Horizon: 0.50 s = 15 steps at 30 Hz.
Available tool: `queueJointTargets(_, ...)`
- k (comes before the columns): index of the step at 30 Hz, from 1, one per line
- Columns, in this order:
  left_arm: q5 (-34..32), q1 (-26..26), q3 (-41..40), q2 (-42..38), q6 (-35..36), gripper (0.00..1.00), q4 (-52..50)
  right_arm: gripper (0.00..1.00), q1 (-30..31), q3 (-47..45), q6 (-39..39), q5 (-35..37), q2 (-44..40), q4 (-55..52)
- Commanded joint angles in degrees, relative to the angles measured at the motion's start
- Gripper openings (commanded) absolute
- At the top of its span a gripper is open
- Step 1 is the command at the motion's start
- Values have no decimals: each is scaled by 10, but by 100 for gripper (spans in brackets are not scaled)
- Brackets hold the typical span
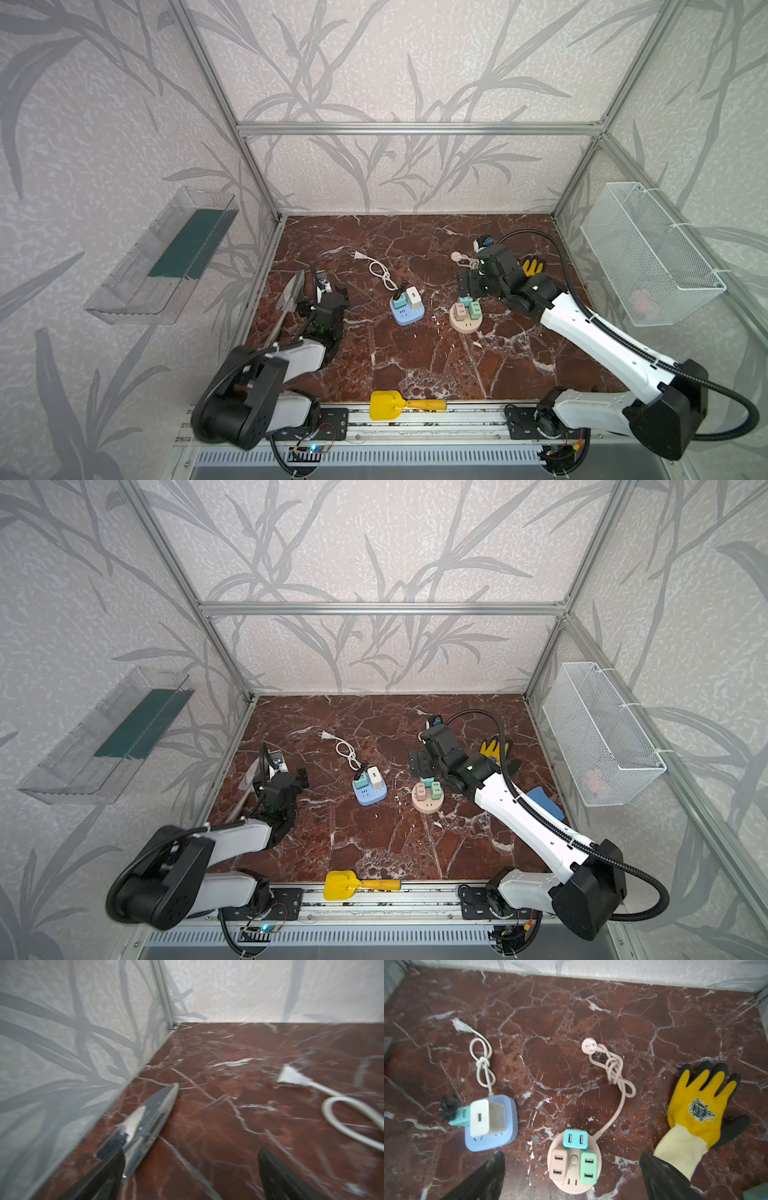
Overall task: Insert plugs into power strip
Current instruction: Reset both arms
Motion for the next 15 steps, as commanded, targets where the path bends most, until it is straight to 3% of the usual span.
queueJointTargets(1, -125, -2, 39, 68, 201, 99, 288, 99, 0, -11, -17, 29, -1, -28)
queueJointTargets(3, -107, -10, 49, 63, 199, 99, 250, 99, -2, -8, -17, 37, -2, -31)
queueJointTargets(7, -21, 33, 22, -40, 74, 99, 91, 99, -5, -15, -16, 48, -25, -23)
queueJointTargets(10, 170, 123, 38, -141, -90, 99, -173, 99, -6, -23, -15, 52, -39, -26)
queueJointTargets(12, 184, 132, 20, -96, -76, 99, -114, 99, -6, -35, -19, 58, -45, -19)
queueJointTargets(14, 148, 124, 15, -45, -33, 99, -21, 99, -7, -49, -21, 62, -49, -9)
queueJointTargets(15, 175, 132, 20, -43, -42, 99, -26, 99, -7, -59, -24, 62, -54, 3)
